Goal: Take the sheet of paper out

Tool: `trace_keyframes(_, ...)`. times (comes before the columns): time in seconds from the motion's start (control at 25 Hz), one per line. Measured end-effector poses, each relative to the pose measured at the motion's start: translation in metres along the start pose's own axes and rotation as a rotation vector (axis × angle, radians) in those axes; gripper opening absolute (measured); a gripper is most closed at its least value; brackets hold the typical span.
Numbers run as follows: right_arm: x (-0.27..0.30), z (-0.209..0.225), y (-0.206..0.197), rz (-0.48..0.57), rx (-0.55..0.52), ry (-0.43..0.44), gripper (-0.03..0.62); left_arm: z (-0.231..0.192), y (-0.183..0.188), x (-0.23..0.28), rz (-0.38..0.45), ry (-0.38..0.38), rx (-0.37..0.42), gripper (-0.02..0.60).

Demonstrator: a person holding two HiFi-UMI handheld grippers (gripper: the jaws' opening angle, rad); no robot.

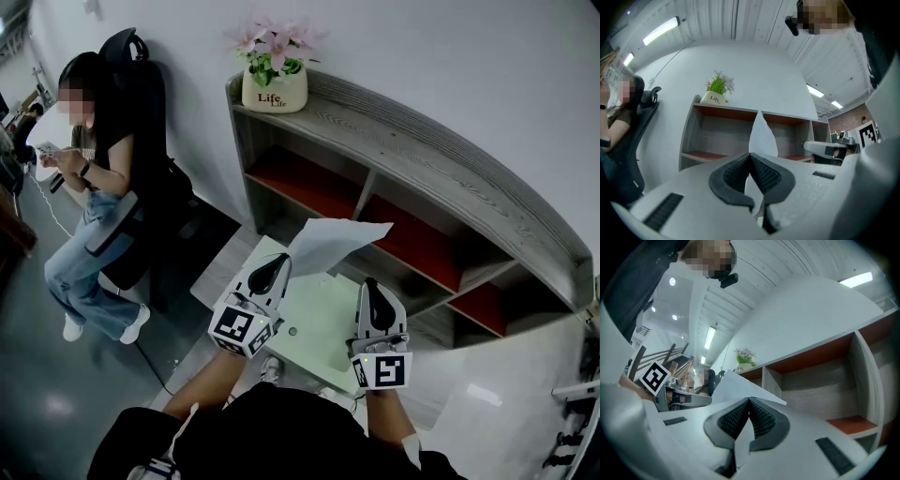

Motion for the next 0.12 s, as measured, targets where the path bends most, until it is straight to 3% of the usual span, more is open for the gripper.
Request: trace_keyframes(0.12,0.0034,-0.0032,0.0032,0.009,0.008,0.019,0.021,-0.0019,0.0027,-0.0004,-0.001,0.006,0.002,0.006)
Point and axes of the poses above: the fingertips, and each gripper's own axes: x forward along the fingers, z to its right, y out of its top, the point moved 2 cm from there along -x, backward along the fingers, and after that the axes turned 4 degrees about -x, right-handed, at the moved point
